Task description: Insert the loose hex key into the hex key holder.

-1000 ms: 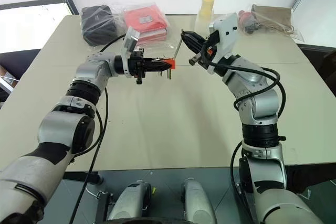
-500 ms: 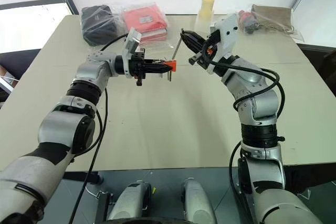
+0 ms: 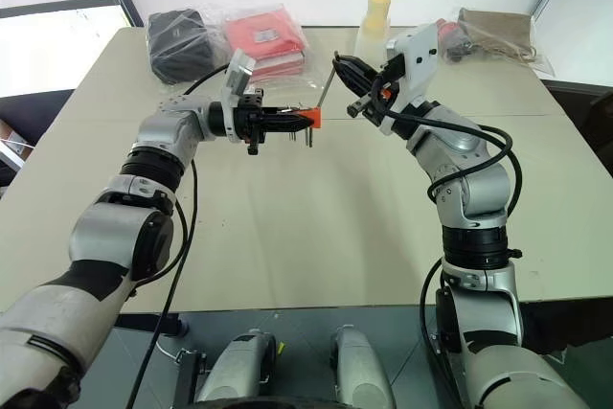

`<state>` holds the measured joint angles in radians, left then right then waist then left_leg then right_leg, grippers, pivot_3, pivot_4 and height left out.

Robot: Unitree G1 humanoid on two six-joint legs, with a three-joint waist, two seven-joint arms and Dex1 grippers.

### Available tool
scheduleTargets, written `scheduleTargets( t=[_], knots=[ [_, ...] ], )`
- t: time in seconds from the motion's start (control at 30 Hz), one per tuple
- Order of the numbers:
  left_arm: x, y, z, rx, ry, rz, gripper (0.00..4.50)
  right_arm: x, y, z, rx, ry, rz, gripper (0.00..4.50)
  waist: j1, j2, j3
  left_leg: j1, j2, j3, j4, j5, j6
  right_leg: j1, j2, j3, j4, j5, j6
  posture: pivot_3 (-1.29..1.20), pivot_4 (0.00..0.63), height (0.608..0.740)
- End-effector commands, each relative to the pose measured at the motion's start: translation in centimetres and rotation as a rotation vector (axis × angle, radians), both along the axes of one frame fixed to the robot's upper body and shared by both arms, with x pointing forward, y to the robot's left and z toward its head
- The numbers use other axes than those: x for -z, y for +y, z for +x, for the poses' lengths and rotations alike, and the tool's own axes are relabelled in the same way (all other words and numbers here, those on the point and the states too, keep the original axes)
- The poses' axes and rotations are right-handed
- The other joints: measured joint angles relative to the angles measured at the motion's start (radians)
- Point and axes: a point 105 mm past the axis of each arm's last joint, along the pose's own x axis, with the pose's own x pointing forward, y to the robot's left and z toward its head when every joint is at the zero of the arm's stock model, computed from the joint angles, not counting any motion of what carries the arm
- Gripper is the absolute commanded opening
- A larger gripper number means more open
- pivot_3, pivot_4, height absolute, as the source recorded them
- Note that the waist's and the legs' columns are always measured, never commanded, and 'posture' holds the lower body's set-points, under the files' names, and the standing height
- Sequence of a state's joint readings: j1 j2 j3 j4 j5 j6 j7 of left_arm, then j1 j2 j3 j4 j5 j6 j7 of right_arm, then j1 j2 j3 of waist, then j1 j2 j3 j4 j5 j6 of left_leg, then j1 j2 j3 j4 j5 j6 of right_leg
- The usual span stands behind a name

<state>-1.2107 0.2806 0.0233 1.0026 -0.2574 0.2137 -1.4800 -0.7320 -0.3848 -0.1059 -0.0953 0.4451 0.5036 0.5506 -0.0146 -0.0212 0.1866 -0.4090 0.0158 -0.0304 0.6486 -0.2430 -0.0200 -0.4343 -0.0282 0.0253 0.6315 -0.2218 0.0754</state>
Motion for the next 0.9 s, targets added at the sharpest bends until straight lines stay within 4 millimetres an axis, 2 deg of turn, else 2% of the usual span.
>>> scheduleTargets(
  t=[0.03, 0.53, 0.9],
  knots=[
    [-2.5, -0.2, -0.4, 0.026, -0.079, -0.043, 0.00, -0.4, -0.5, -0.2, 0.015, -0.034, -0.004, 0.07, 0.000, 0.000, 0.000, 0.000, 0.000, 0.000, 0.000, 0.000, 0.000, 0.000, 0.000, 0.000, 0.000, 0.000, 0.000, 0.00, 0.150, 0.740],
    [-2.1, -0.5, -0.5, 0.038, -0.096, -0.015, 0.00, 0.3, 0.1, -0.3, 0.002, -0.036, -0.034, 0.07, 0.000, 0.000, 0.000, 0.000, 0.000, 0.000, 0.000, 0.000, 0.000, 0.000, 0.000, 0.000, 0.000, 0.000, 0.000, 0.00, 0.150, 0.740],
    [-2.6, -0.6, -0.6, 0.045, -0.109, -0.025, 0.00, 0.6, 0.2, -0.3, 0.001, -0.034, -0.051, 0.07, 0.000, 0.000, 0.000, 0.000, 0.000, 0.000, 0.000, 0.000, 0.000, 0.000, 0.000, 0.000, 0.000, 0.000, 0.000, 0.00, 0.150, 0.740]
  ],
)
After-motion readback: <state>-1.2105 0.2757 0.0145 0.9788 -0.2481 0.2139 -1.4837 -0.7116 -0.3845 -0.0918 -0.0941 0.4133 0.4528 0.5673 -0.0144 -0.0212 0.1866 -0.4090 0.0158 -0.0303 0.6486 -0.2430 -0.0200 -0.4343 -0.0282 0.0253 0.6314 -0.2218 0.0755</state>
